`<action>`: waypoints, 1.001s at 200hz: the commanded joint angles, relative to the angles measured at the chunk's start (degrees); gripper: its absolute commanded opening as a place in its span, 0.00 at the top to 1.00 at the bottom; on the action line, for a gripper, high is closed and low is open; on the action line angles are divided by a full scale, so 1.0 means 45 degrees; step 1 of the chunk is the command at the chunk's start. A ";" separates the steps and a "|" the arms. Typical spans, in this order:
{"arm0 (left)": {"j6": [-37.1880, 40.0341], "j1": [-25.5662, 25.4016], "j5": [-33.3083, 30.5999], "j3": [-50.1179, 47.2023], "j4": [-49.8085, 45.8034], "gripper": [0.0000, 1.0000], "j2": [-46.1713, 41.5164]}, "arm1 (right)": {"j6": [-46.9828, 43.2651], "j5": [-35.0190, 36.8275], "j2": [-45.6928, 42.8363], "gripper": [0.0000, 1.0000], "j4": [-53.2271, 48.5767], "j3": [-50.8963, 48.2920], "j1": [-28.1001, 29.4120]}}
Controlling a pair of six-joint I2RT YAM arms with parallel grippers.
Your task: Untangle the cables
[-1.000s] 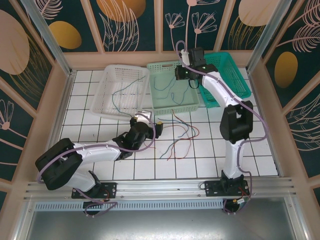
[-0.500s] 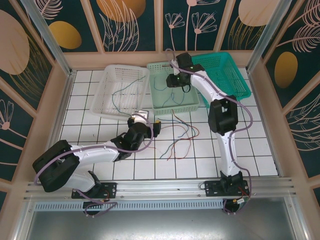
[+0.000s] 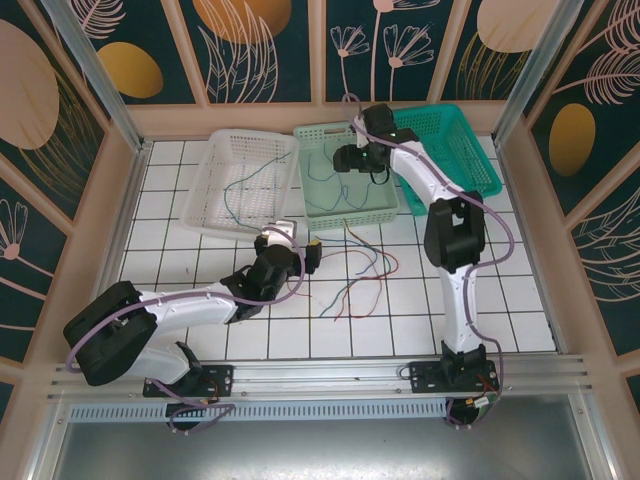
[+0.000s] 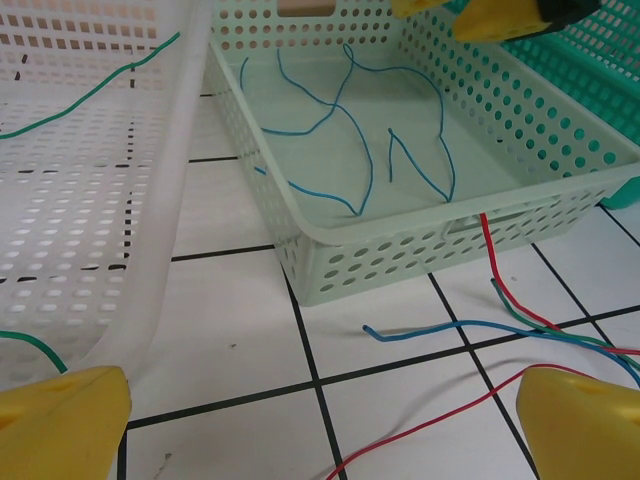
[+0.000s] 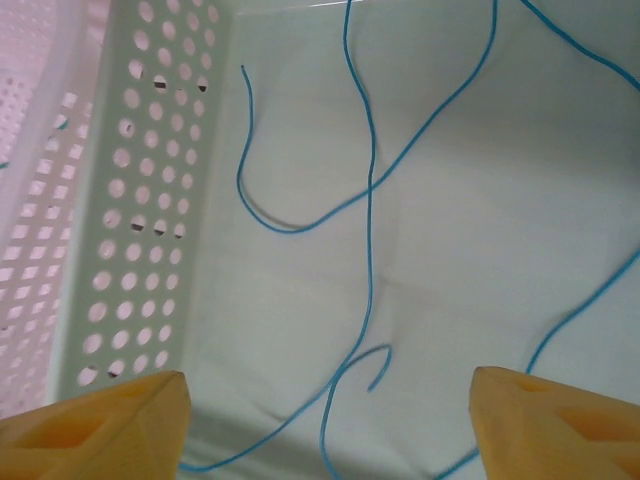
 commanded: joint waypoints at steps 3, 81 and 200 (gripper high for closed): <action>-0.0192 -0.0022 -0.0019 0.0294 0.0084 0.01 -0.0008 | 0.0156 0.0053 -0.2181 0.22 0.1451 -0.1118 0.0047; -0.0391 -0.0018 0.0205 0.0765 0.0399 0.01 0.0394 | -0.0418 0.0651 -0.6920 0.26 0.4389 -0.7239 0.0062; -0.0664 0.0001 0.1019 0.1440 0.0467 0.01 0.1021 | 0.2067 0.1940 -1.1443 0.41 0.5008 -1.5549 0.0287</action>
